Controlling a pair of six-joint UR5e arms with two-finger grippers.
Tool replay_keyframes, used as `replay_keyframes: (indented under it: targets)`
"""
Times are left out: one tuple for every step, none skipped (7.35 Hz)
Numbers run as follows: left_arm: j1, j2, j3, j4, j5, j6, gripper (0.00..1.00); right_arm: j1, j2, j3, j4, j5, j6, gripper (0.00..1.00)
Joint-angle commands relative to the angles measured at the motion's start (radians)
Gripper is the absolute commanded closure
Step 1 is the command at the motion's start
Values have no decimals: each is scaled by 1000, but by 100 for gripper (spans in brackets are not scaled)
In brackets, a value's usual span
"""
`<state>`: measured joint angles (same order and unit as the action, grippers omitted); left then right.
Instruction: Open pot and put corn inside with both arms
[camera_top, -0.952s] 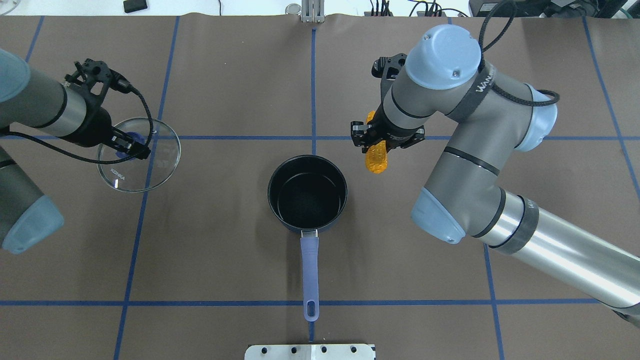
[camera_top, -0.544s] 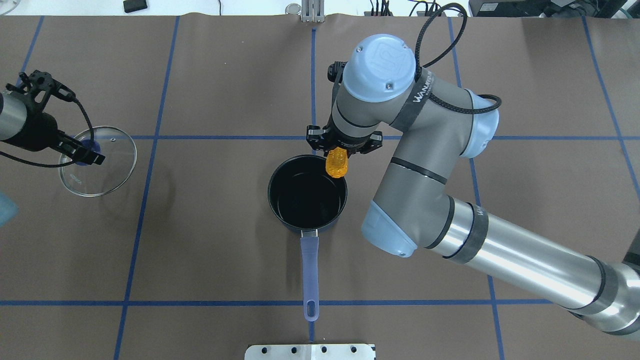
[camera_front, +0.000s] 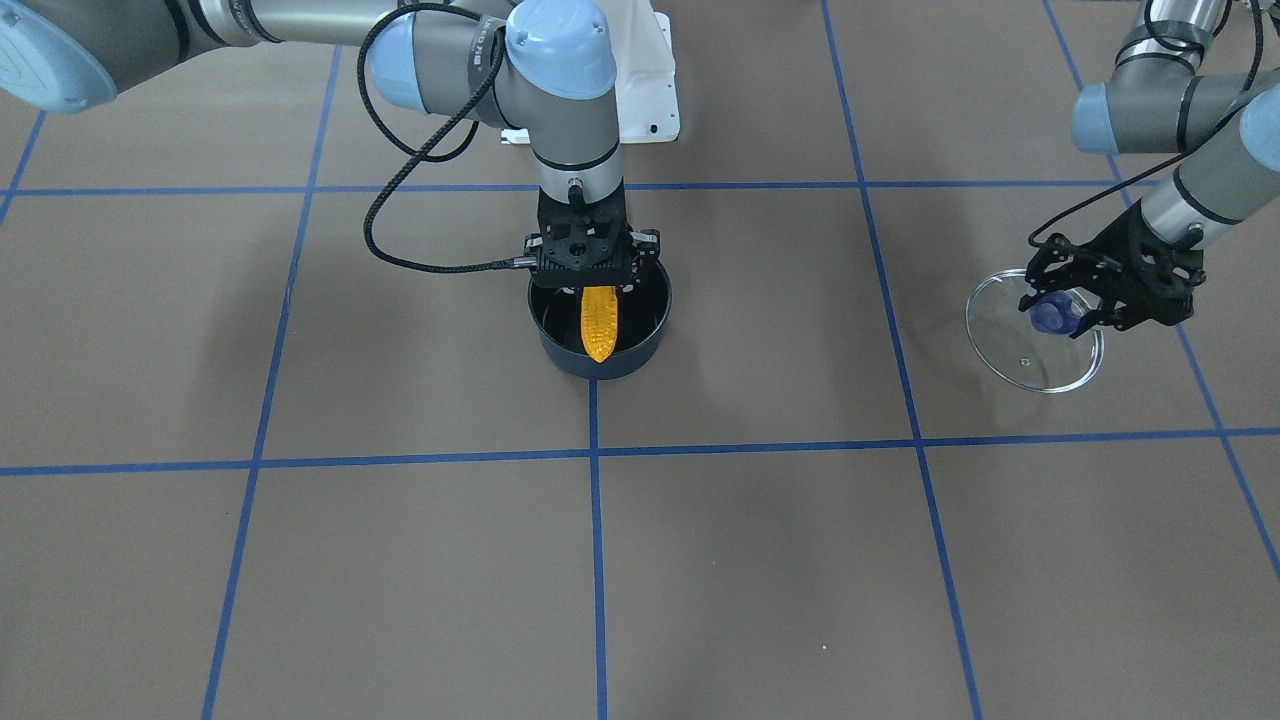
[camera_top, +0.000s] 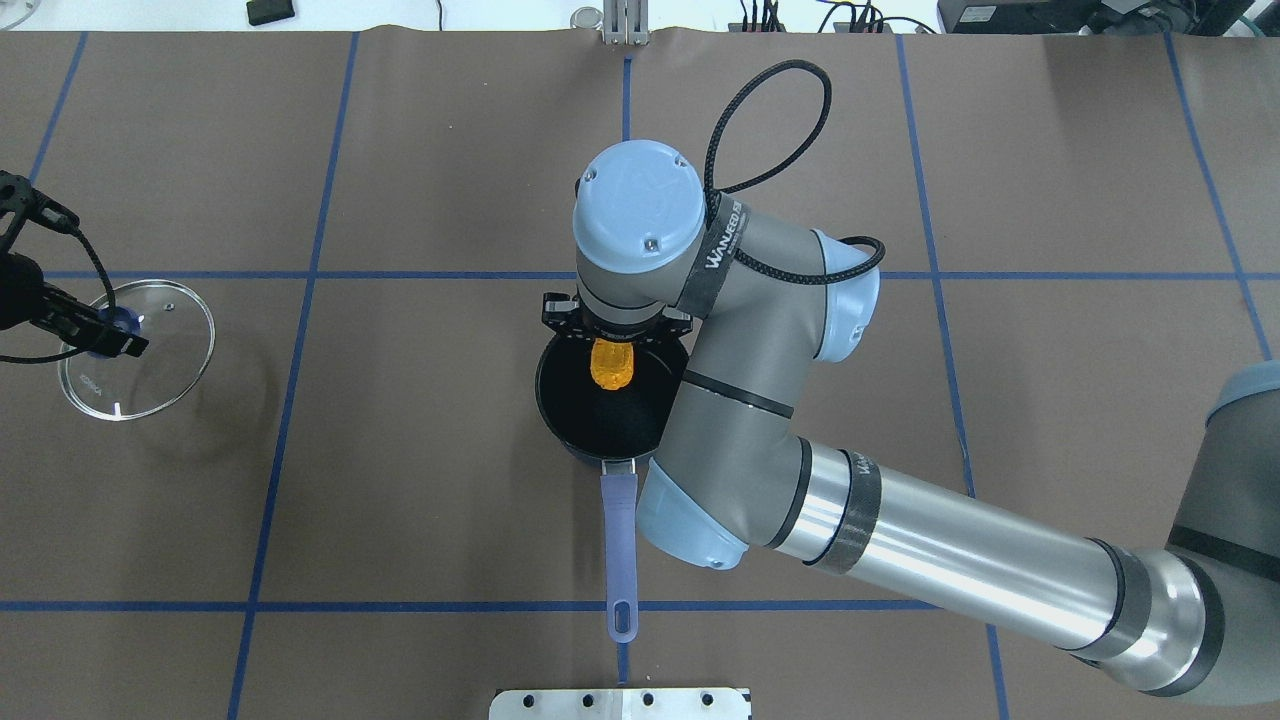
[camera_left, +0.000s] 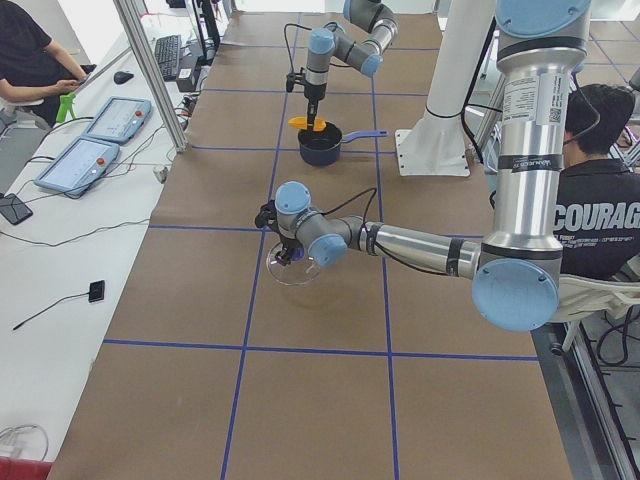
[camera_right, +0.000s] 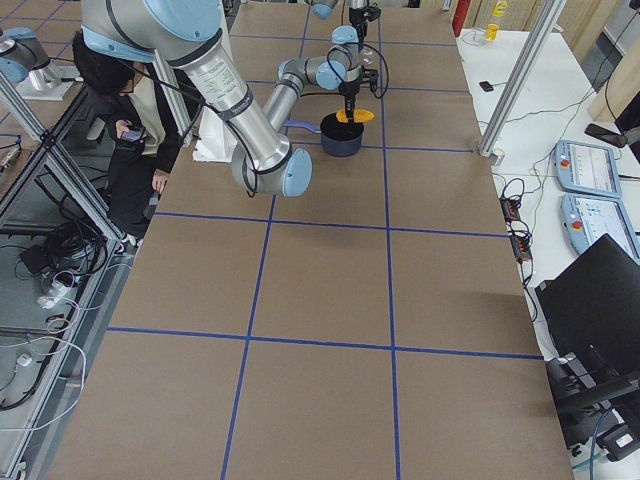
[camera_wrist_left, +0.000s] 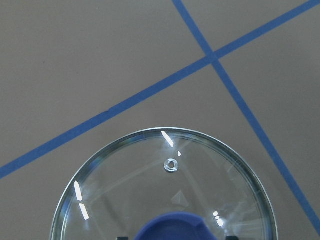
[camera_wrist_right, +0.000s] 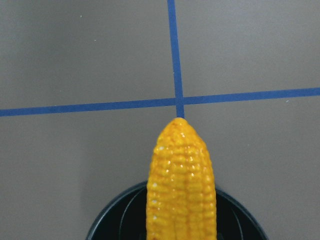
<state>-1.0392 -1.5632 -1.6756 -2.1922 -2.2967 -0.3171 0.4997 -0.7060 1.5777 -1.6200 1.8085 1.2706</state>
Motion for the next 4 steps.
replay_keyframes:
  targets:
    - [-16, 8, -1, -6, -32, 3, 38, -41, -41, 1, 5, -20, 0, 61]
    - [-22, 8, -1, -6, -36, 3, 38, -58, -52, -1, 5, -21, -1, 61]
    - [-24, 8, -1, -6, -36, 3, 38, -68, -47, -5, 5, -37, -1, 59]
    - [-22, 8, 2, -6, -36, 3, 38, -69, -46, -5, 6, -40, -1, 13]
